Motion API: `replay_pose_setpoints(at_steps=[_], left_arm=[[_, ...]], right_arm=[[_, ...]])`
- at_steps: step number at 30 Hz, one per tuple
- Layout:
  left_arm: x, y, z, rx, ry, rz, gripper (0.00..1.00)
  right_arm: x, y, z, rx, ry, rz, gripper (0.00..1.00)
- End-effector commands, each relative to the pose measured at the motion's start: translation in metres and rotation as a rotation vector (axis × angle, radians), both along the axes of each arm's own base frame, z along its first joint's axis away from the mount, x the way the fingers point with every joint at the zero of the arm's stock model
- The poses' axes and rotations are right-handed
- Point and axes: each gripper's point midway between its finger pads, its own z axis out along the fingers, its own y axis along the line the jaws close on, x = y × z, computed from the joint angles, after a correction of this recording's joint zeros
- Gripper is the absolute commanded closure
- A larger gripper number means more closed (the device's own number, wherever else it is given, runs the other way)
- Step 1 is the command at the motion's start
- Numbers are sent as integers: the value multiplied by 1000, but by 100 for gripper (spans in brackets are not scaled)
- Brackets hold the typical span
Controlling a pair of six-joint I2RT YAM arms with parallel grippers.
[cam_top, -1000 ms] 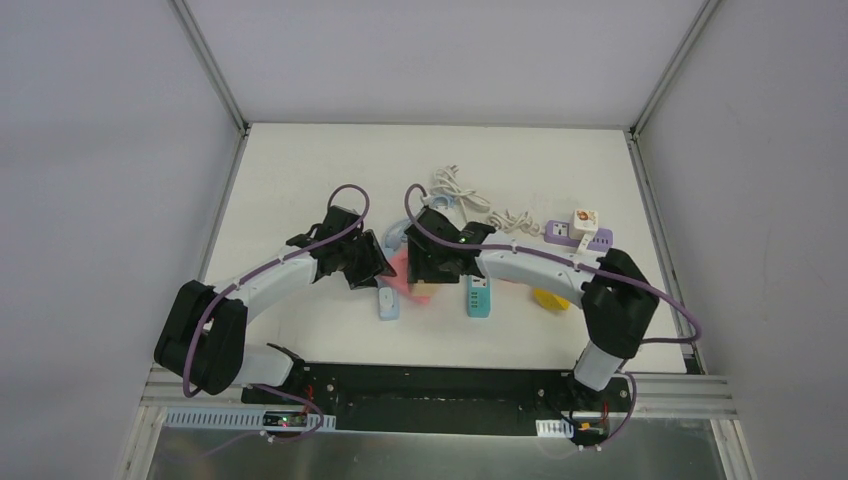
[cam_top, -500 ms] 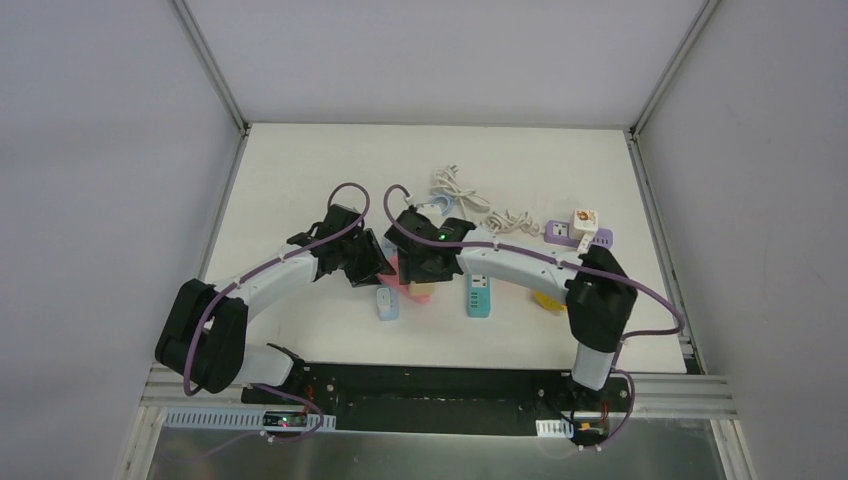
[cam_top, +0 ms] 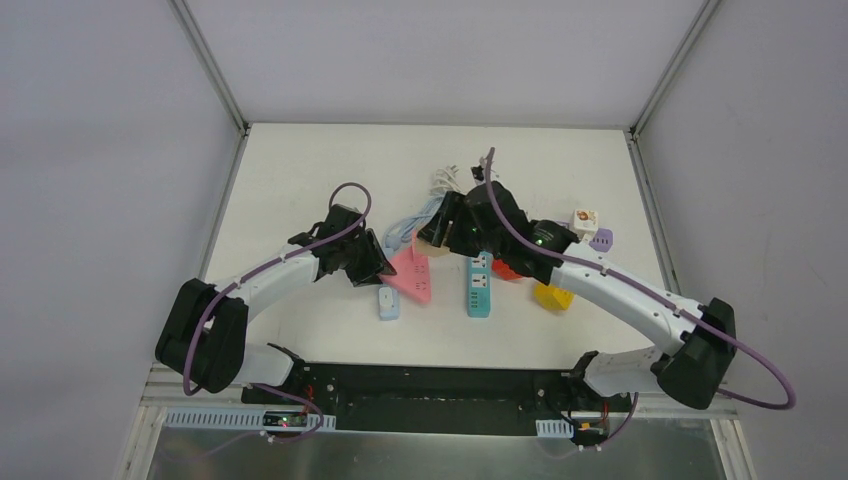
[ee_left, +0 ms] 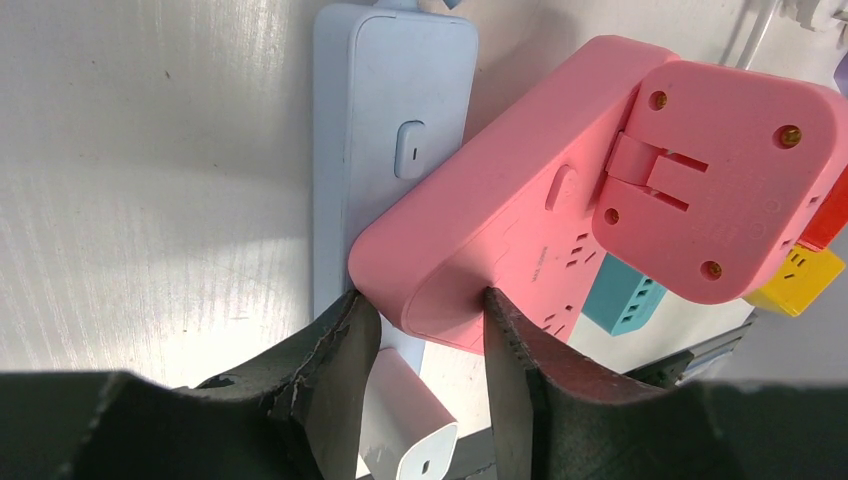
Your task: Pull the plug off the socket
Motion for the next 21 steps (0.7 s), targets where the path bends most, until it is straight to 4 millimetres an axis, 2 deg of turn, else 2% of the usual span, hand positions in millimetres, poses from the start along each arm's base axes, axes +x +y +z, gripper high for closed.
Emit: replay_pose_setpoints(at_steps=[1,4,7,10,14,17,21], left_arm=[[-52,61,-49,314,186,-16,70],[-40,48,-30,252,138,-24,64],[-28,41,-12,225,95,-31,56],[-22,38,-1,220,76,-35,50],[-17,38,9,226,50,-39,41],[-15,36,16,215,32,-49,30],[-14,32,24,189,13,-66,23]], right_arm=[[11,-34,17,43,-81,-143,100],[12,-65,11,23,-93,-210,100],[8,-90,-4,-7,-69,-257,100],[-3,-100,-23,-19,-27,-258,99],[-21,-94,-54,-22,58,-181,95],[-34,-81,-77,-4,130,-103,93],[-47,-63,-105,20,222,-19,90]])
